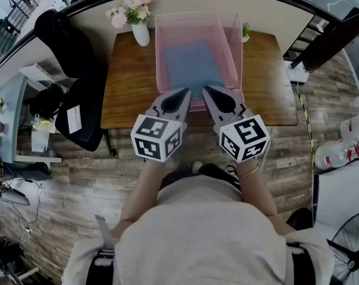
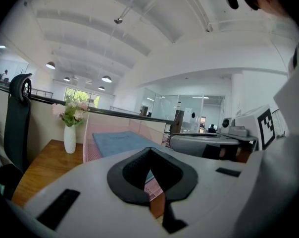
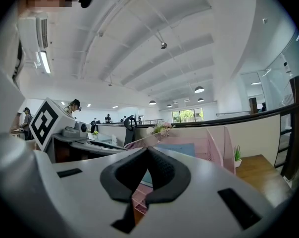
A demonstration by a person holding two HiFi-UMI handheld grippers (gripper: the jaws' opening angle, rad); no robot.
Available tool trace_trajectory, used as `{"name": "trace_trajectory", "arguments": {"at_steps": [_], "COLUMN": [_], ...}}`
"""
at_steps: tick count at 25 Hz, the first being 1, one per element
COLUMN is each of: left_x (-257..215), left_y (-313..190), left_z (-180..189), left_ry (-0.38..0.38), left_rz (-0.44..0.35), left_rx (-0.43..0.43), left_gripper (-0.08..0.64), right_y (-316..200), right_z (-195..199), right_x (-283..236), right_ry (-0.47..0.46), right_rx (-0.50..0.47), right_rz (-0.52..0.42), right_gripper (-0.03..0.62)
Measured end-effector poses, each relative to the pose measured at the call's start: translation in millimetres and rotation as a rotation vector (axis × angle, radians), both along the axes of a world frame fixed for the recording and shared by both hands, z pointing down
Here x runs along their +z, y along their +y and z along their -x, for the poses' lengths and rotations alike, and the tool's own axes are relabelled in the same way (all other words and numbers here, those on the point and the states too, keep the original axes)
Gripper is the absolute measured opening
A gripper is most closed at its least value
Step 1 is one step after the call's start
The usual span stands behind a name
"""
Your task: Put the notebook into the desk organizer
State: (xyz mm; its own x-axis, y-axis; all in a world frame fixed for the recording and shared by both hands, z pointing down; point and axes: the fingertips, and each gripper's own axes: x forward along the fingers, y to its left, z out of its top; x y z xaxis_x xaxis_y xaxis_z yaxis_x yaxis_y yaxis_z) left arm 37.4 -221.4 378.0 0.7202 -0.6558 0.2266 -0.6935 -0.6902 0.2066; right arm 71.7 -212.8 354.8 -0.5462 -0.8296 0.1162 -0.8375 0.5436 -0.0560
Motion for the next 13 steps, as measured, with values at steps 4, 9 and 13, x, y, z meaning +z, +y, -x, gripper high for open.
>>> {"name": "trace_trajectory", "arguments": {"at_steps": [4, 9, 13], "left_x": [3.3, 5.3, 5.2], "left_y": [0.1, -0.3, -2.8], "left_z": [-0.2, 0.2, 2.2], "left_ry": [-0.014, 0.009, 0.018], "left_rz": [-0.005, 0.019, 0.026], "left_rx": [0.003, 0.013, 0.017], "left_gripper": [0.011, 0.011, 0.011], "right_y": [0.0, -0.8, -3.7], "right_z": [0.9, 2.6, 3.7], "right_x": [3.0, 7.8, 11.0], "right_ry": [0.021, 0.03, 0.032], "right_rx": [-0.004, -0.006, -0.004], "right_rz": [0.003, 0.015, 0.025], "right_gripper": [0.011, 0.011, 0.011]}}
